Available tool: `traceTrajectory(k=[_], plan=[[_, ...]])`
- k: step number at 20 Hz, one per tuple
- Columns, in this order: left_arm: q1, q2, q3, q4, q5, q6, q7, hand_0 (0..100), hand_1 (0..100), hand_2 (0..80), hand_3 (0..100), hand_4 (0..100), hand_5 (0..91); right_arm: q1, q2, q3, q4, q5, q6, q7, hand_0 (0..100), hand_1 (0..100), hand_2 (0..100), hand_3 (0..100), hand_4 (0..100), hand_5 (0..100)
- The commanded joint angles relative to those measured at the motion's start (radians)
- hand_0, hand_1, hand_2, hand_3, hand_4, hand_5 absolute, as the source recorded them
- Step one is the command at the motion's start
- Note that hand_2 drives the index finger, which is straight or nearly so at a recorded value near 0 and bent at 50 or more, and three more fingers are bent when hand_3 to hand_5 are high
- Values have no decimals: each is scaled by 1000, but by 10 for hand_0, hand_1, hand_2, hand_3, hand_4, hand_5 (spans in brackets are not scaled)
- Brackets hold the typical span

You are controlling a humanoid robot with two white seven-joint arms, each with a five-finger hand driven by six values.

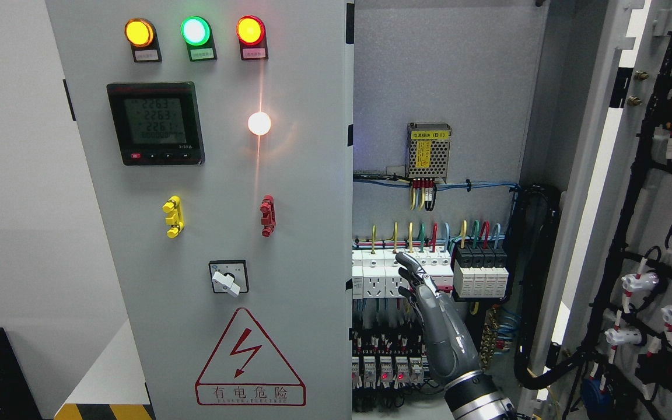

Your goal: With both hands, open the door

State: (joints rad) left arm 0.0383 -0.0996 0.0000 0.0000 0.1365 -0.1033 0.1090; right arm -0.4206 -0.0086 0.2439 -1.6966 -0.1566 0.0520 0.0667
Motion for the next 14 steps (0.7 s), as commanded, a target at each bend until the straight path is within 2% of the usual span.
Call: traceTrajectory(k=[1, 5, 9, 14], plan=[[0, 0, -32, -8, 0, 1, 0, 0, 0, 0, 0, 0, 0, -44, -24, 20, 57, -1, 11, 1, 191, 0, 0, 0, 0, 0], [0, 0, -32, -8, 0, 1, 0, 0, 0, 0, 0, 0, 0, -56, -24, 25, 77, -7, 12, 2, 191, 0, 0, 0, 0, 0], [0, 0, -32, -8, 0, 1, 0, 0, 0, 0, 0, 0, 0, -81, -24, 28, 92, -108, 14, 2, 191, 0, 0, 0, 0, 0], [0, 0, -32, -8, 0, 1, 0, 0, 0, 0, 0, 0, 0, -115, -24, 32, 124, -121, 14, 7, 191, 0, 0, 0, 0, 0]])
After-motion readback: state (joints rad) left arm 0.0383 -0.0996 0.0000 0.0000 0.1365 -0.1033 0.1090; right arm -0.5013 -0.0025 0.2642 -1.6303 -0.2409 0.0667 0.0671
